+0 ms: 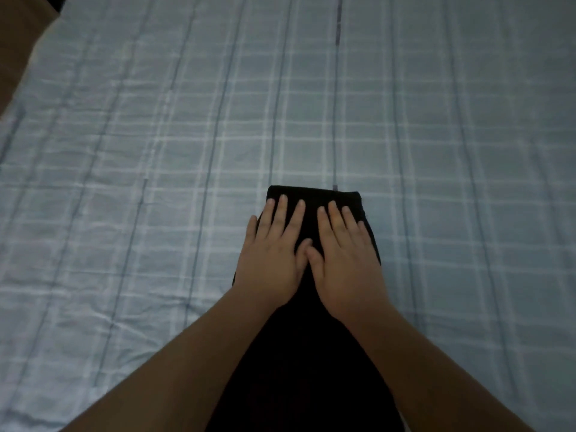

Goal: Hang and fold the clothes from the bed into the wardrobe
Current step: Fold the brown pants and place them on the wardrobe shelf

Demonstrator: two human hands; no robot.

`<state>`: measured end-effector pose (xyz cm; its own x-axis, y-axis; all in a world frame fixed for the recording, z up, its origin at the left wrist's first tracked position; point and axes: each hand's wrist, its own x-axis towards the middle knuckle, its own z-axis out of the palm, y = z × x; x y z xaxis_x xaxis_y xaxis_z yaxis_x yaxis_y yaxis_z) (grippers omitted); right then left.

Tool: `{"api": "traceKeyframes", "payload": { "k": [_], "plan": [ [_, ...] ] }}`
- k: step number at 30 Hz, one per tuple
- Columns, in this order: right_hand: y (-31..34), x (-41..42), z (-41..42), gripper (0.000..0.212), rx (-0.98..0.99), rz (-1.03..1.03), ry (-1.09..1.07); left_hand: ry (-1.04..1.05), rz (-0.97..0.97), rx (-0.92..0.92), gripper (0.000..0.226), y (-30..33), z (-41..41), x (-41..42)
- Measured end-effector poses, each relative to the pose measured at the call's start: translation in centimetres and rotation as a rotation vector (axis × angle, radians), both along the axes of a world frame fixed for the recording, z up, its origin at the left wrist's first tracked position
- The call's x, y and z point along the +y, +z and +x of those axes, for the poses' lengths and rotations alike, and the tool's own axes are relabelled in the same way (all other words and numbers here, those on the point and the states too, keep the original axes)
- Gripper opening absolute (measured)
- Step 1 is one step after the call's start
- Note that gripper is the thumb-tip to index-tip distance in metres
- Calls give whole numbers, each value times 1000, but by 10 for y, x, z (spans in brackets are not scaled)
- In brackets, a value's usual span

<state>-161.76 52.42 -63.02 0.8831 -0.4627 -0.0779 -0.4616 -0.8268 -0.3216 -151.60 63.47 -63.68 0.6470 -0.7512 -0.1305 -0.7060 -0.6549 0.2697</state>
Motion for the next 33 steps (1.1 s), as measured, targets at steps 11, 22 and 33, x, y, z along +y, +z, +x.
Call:
{"api": "traceKeyframes", "payload": {
  "k": [11, 22, 33],
  "plan": [
    [-21, -9, 0, 62, 20, 17, 11, -32, 27, 65, 61, -13, 8, -3],
    [73, 130, -148, 61, 43, 45, 62, -91, 49, 54, 64, 69, -144, 158],
    [8, 188, -222, 68, 320, 7, 76, -85, 149, 31, 69, 3, -205, 215]
  ]
}}
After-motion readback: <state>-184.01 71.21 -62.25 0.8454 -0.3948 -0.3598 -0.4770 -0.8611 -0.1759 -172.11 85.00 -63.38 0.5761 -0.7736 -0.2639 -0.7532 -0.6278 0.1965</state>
